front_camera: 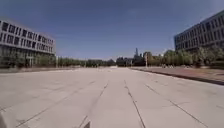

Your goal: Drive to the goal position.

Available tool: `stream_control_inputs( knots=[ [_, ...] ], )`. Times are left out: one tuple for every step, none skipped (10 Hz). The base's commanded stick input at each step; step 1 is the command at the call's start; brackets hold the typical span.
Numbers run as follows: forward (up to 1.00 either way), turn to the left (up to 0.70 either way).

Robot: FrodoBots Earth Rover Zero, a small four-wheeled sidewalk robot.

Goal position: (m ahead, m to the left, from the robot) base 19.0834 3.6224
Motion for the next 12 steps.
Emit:
stream_control_inputs(
  knots=[
    [0.7, 0.0],
    [0.7, 0.0],
    [0.7, 0.0],
    [0.7, 0.0],
    [0.7, 0.0],
    [0.7, 0.0],
    [0.7, 0.0],
    [0.7, 0.0],
    [0.7, 0.0],
    [0.7, 0.0],
    [0.7, 0.0],
    [0.7, 0.0]
  ],
)
